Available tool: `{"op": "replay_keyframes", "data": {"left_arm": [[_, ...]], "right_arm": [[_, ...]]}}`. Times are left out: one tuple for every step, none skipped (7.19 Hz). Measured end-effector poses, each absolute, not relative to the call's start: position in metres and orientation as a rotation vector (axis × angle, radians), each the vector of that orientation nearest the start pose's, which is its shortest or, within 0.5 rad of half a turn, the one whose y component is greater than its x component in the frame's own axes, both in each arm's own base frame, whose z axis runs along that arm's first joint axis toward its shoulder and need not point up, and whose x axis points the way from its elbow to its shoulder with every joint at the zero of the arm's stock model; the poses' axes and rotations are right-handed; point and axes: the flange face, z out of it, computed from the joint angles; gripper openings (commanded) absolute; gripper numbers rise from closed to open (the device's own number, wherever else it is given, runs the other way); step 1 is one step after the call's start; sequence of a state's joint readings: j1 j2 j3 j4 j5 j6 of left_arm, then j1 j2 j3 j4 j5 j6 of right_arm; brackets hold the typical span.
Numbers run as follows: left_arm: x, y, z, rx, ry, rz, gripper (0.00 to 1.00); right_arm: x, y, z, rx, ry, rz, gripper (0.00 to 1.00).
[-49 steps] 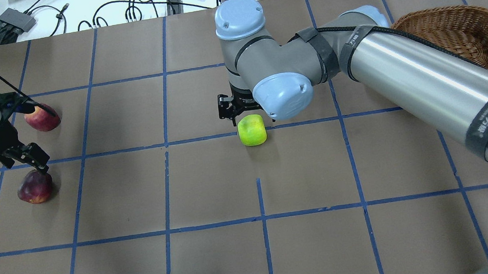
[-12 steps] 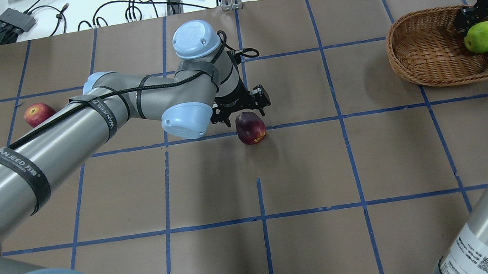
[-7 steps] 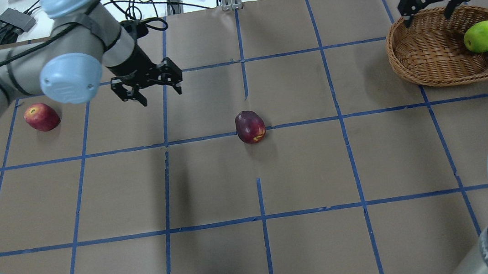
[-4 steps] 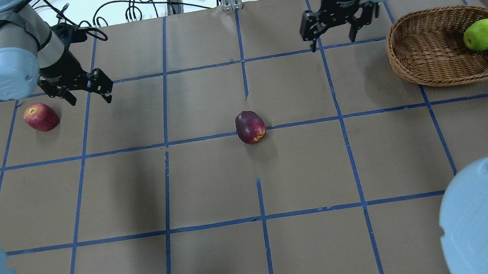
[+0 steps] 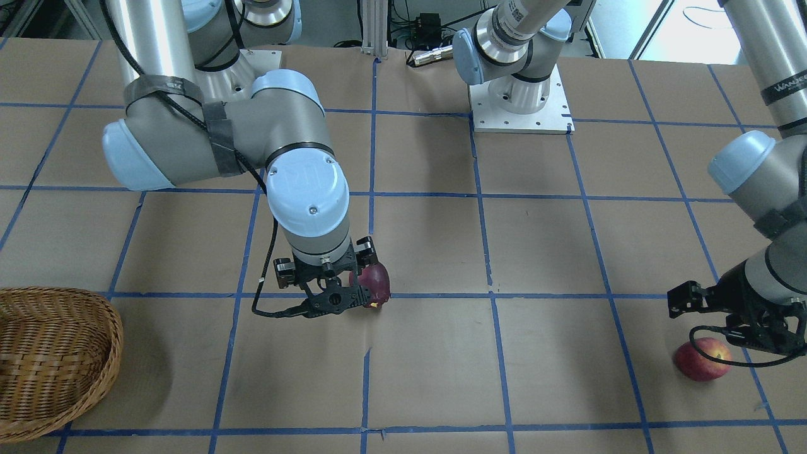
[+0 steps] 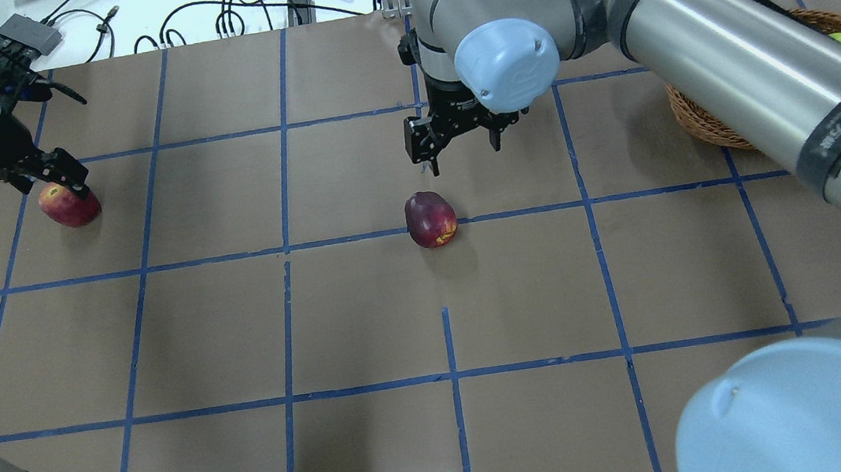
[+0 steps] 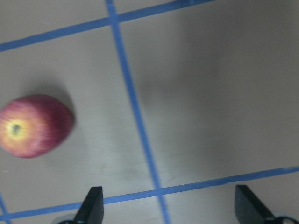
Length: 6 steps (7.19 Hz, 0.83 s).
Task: Put all apples into basket
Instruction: 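Grasp the dark apple with the right gripper while the left grasps the red apple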
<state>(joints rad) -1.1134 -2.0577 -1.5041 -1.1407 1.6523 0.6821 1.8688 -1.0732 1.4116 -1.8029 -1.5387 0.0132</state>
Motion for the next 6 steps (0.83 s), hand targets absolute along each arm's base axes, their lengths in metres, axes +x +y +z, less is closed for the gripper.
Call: {"op": "replay_keyframes", "data": {"left_arm": [[0.203,-0.643,0.266,0.318,3.052,0.056,1.0],[0.217,-0.646,0.257,0.305,3.046,0.029,1.0],[0.223,-0.654,0.249,0.301,3.05,-0.015,1.0],[0.226,-0.664,0.24,0.304,3.072,-0.054,1.0],[0.228,-0.672,0.226,0.306,3.096,-0.068,1.0],[0.229,-0.677,0.211,0.31,3.113,-0.06,1.0]], "right_arm": [[0.335,-0.586,0.28,-0.449,3.057,0.152,1.0],[0.342,-0.58,0.264,-0.46,3.038,0.159,1.0],[0.35,-0.574,0.252,-0.476,3.026,0.172,1.0],[0.357,-0.57,0.244,-0.487,3.014,0.178,1.0],[0.36,-0.569,0.239,-0.49,3.006,0.187,1.0],[0.361,-0.569,0.232,-0.49,3.003,0.2,0.98]]}}
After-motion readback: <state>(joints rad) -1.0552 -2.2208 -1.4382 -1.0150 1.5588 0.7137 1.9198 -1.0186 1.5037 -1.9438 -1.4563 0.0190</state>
